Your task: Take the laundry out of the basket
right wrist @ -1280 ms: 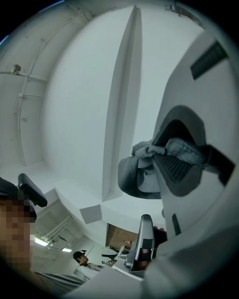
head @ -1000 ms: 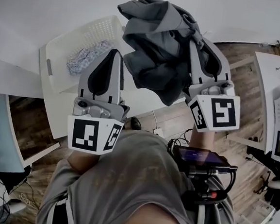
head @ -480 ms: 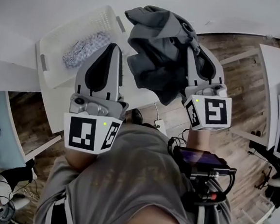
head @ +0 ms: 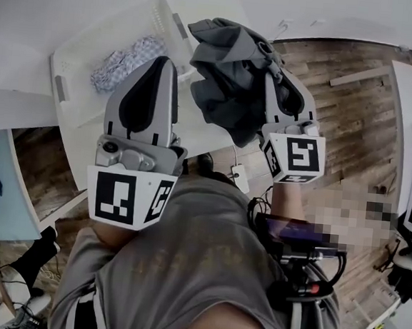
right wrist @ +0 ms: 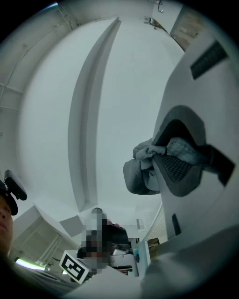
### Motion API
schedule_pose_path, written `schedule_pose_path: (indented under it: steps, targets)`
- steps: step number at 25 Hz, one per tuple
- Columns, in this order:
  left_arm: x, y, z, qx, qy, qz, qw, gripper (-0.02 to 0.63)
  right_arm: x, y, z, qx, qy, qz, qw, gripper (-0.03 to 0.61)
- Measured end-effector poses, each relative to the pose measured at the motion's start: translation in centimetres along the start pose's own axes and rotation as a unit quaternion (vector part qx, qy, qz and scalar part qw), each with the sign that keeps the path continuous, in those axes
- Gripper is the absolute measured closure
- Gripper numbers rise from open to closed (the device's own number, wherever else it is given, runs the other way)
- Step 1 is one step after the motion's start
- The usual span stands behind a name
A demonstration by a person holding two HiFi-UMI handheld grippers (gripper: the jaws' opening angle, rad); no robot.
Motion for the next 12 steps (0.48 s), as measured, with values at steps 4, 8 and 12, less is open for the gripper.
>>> schedule_pose_path:
  steps: [4,8,12]
  targets:
    - [0.2,0.6,-0.3,-0.005,0.011,-0.001,0.9999,0.604,3.1,1.2,1.1,-0.005,0.031,0.001,0.999,0.529]
    - [-0.3,0.7,-1.0,-0.013,0.026,0.0,0.9996,0.604,5.4,2.5,1.6,-0.017,0.068,0.0,0.998,0.525]
    - [1.1,1.7,-0.9,-0.021,0.042,-0.004,0.9989,0.605,8.1,4.1,3.2,-0.033,0.088,-0.006,0.996,0.522]
Point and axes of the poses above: the fingertips, and each gripper's own axes: z forward along the fingers, y to its left, x out of its underside, the point moved 3 cm from there along -z, backward along the fingers, and after that the axes turned 15 degrees about x, right-handed, at the moved point
